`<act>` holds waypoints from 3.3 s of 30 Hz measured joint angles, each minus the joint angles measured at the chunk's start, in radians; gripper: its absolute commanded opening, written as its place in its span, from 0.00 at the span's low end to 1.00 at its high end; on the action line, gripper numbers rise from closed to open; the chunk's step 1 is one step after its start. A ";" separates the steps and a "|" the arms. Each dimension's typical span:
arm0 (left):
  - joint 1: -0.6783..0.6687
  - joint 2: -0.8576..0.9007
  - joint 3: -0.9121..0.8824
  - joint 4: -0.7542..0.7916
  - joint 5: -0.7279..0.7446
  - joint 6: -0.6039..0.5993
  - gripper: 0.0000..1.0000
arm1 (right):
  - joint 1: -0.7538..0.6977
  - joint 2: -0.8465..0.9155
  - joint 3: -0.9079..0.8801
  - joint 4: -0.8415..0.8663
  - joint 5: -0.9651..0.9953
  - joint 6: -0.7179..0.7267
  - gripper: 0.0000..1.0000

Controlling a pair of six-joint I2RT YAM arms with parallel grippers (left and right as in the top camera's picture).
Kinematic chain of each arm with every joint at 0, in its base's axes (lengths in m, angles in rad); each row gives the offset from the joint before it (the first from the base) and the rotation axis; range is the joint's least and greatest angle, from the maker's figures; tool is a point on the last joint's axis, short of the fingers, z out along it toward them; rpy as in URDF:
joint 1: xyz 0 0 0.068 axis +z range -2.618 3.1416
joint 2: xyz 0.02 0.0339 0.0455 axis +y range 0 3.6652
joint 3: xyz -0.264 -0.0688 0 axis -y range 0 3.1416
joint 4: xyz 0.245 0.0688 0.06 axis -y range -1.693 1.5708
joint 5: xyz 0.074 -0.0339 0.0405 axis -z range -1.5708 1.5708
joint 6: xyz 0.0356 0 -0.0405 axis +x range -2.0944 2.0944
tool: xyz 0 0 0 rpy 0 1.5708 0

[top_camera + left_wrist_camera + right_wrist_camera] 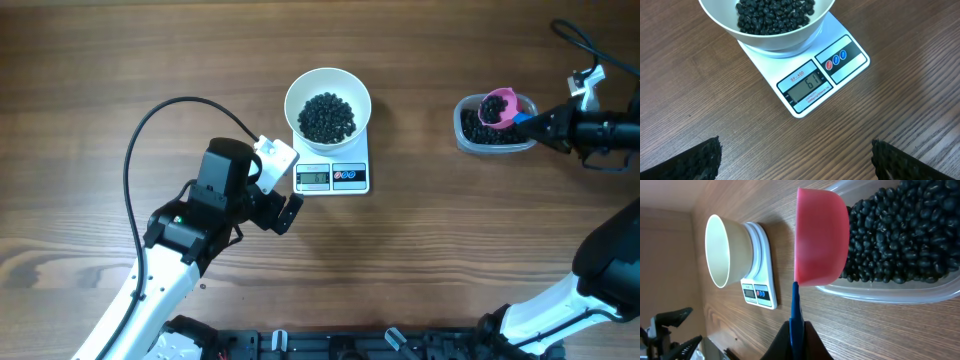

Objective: Scoop item into bowl and weigh 150g on scale
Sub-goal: 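Dip the scoop into the black beans a third time, then lift the filled scoop and carry it left over the white bowl, then tip the scoop to pour beans into the bowl with the right gripper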

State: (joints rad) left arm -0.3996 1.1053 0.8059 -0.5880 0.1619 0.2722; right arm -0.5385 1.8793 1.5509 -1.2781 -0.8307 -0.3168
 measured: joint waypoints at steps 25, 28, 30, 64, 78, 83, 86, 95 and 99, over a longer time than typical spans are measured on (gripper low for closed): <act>0.000 0.000 0.000 0.000 0.000 0.000 1.00 | 0.038 -0.124 0.000 -0.019 -0.138 0.002 0.04; 0.000 0.000 0.000 0.000 0.000 0.000 1.00 | 0.107 -0.124 0.000 -0.007 -0.148 0.010 0.04; 0.000 0.000 0.000 0.000 0.000 0.000 1.00 | 0.160 -0.124 0.000 0.021 -0.155 0.028 0.04; 0.000 0.000 0.000 0.000 0.000 0.000 1.00 | 0.865 -0.124 0.000 0.356 0.434 0.373 0.04; 0.000 0.000 0.000 0.000 0.000 0.000 1.00 | 0.969 -0.124 0.000 0.427 0.689 0.276 0.04; 0.000 0.000 0.000 0.000 0.000 0.000 1.00 | 1.011 -0.124 0.000 0.432 0.784 0.243 0.04; 0.000 0.000 0.000 0.000 0.000 0.000 1.00 | 1.052 -0.124 0.000 0.454 0.835 0.225 0.04; 0.000 0.000 0.000 0.000 0.000 0.000 1.00 | 1.127 -0.124 0.000 0.473 1.000 0.170 0.04; 0.000 0.000 0.000 0.000 0.000 0.000 1.00 | 1.127 -0.124 0.000 0.484 1.031 0.161 0.04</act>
State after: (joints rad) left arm -0.3996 1.1053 0.8059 -0.5880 0.1619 0.2722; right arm 0.5884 1.7550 1.5505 -0.7940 0.2001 -0.1555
